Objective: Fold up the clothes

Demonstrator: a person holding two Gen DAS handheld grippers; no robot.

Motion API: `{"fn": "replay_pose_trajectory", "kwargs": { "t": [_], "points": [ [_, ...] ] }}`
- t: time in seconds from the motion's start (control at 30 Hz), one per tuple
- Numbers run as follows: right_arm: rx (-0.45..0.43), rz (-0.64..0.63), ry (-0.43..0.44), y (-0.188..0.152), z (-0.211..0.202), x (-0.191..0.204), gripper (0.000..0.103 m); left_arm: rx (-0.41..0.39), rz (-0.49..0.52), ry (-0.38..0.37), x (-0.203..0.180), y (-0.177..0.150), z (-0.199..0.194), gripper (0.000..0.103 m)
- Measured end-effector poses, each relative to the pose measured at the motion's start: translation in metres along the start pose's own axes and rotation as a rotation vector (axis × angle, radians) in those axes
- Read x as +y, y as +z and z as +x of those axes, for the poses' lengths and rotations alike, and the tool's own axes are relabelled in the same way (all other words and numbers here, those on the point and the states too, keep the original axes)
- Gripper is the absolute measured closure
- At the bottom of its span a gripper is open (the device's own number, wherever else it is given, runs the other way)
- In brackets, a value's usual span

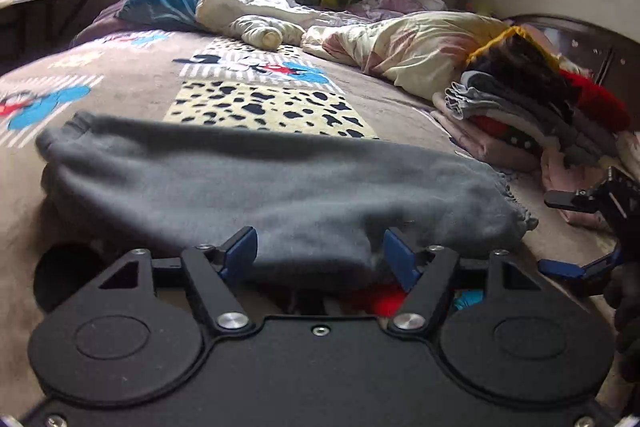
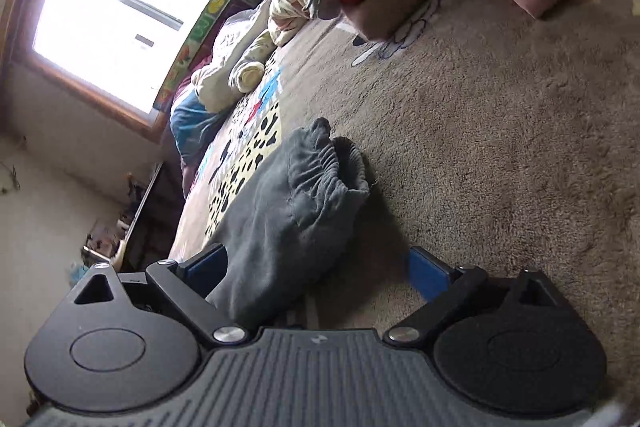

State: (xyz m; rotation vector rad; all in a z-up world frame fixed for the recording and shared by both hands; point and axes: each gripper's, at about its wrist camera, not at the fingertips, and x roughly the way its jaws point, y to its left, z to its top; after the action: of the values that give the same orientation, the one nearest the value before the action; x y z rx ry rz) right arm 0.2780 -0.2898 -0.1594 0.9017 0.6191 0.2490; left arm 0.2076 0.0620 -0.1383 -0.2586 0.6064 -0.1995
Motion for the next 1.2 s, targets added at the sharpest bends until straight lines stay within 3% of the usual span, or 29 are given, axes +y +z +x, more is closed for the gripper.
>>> {"fn": "replay_pose_trajectory", "kwargs": {
  "t": [0.2,0.27,0.33,0.6,0.67,0.7,0.73,0.9,1.0,1.17,1.2],
  "points": [
    [-0.021,0.188,0.021,-0.002,-0.009,-0.018,0.003,-0.033,-0.258,-0.044,0.034,-0.028,-0.043,0.032],
    [-0.019,0.208,0.030,-0.001,0.003,-0.015,0.007,-0.044,-0.323,-0.060,0.041,-0.033,-0.052,0.032],
    [-0.022,0.249,0.026,-0.001,0.015,-0.014,0.020,-0.059,-0.368,-0.078,0.046,-0.031,-0.050,0.031],
    [-0.108,0.229,0.007,-0.013,0.047,0.001,0.022,-0.128,-0.416,-0.158,0.058,-0.032,-0.044,0.027],
    [-0.130,0.217,0.010,-0.016,0.053,0.001,0.033,-0.134,-0.439,-0.167,0.061,-0.029,-0.043,0.027],
    [-0.135,0.214,-0.001,-0.017,0.055,-0.001,0.053,-0.145,-0.464,-0.164,0.064,-0.028,-0.045,0.027],
    [-0.138,0.213,-0.011,-0.019,0.058,-0.003,0.066,-0.156,-0.489,-0.160,0.068,-0.027,-0.046,0.027],
    [-0.119,0.196,0.027,-0.018,0.057,-0.012,0.071,-0.251,-0.659,0.017,0.112,-0.005,-0.060,0.025],
    [-0.095,0.184,0.027,-0.013,0.057,-0.014,0.071,-0.216,-0.778,0.036,0.149,0.015,-0.045,0.024],
    [-0.064,0.174,0.028,-0.008,0.056,-0.017,0.071,-0.173,-0.897,0.050,0.184,0.054,-0.005,0.023],
    [-0.059,0.181,0.030,-0.007,0.056,-0.017,0.072,-0.170,-0.884,0.059,0.186,0.061,0.001,0.024]
  ]
}}
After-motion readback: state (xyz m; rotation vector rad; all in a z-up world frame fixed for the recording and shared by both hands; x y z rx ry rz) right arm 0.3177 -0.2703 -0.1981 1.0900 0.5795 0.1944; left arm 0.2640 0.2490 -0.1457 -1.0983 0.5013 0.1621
